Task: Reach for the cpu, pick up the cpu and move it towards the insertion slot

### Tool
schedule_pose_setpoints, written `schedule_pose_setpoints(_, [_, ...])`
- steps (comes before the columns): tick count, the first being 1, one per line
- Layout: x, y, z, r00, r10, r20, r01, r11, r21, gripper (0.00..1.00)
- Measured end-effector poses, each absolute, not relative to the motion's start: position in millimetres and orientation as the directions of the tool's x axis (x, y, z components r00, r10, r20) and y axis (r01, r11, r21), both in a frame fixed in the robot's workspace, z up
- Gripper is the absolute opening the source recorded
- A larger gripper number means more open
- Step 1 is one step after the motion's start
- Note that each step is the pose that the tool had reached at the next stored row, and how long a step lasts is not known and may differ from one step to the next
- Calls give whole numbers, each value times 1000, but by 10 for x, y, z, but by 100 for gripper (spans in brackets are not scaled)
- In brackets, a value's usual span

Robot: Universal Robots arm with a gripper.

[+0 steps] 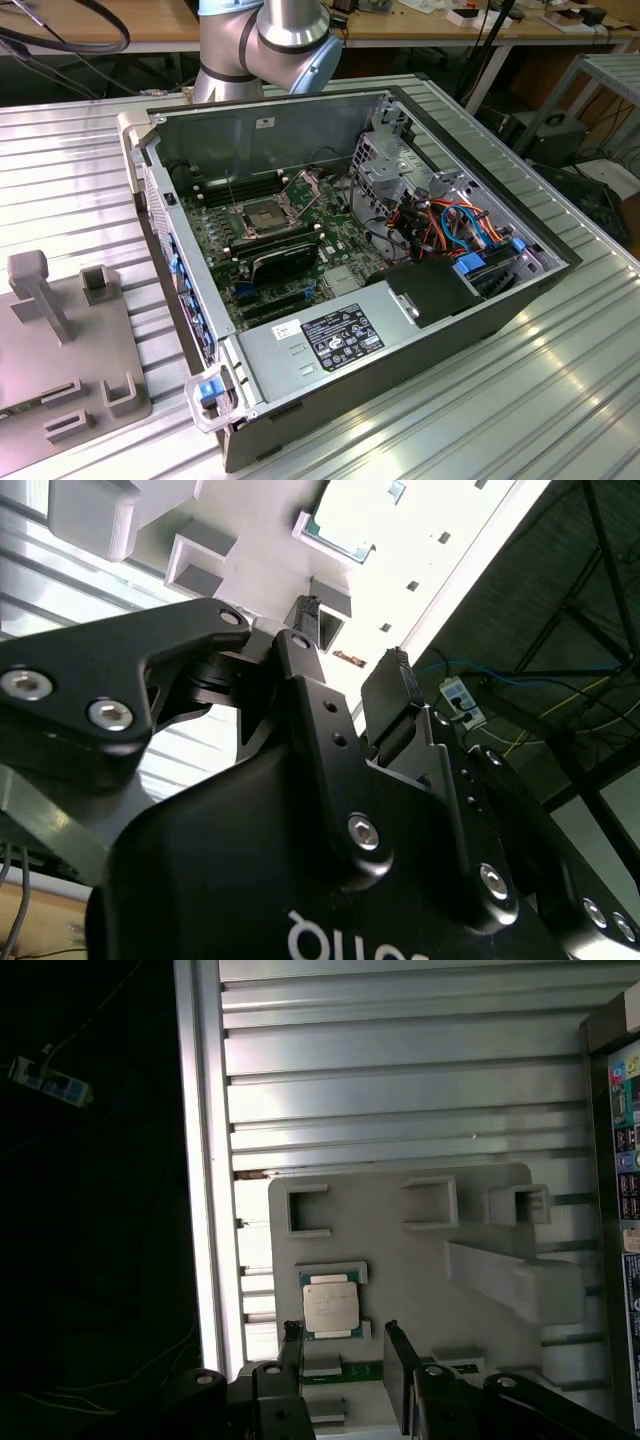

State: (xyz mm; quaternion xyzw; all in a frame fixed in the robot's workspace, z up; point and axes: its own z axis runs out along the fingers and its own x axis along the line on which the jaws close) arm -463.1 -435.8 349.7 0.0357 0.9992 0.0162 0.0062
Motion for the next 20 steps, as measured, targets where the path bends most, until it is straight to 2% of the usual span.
schedule_pose_setpoints(8, [-4631,-4358,3494,-997,72,-11,71,997,33,46])
schedule_pose_setpoints(9, [-4631,-4358,3494,-997,72,-11,71,997,33,53])
schedule_pose_setpoints(11, [-4631,-4358,3494,-997,72,-11,71,997,33,54])
schedule_pose_setpoints(12, [-4631,-4358,3493,-997,71,-11,71,997,33,60])
schedule_pose_setpoints(20, [-4631,-4358,3491,-997,72,-11,71,997,33,60])
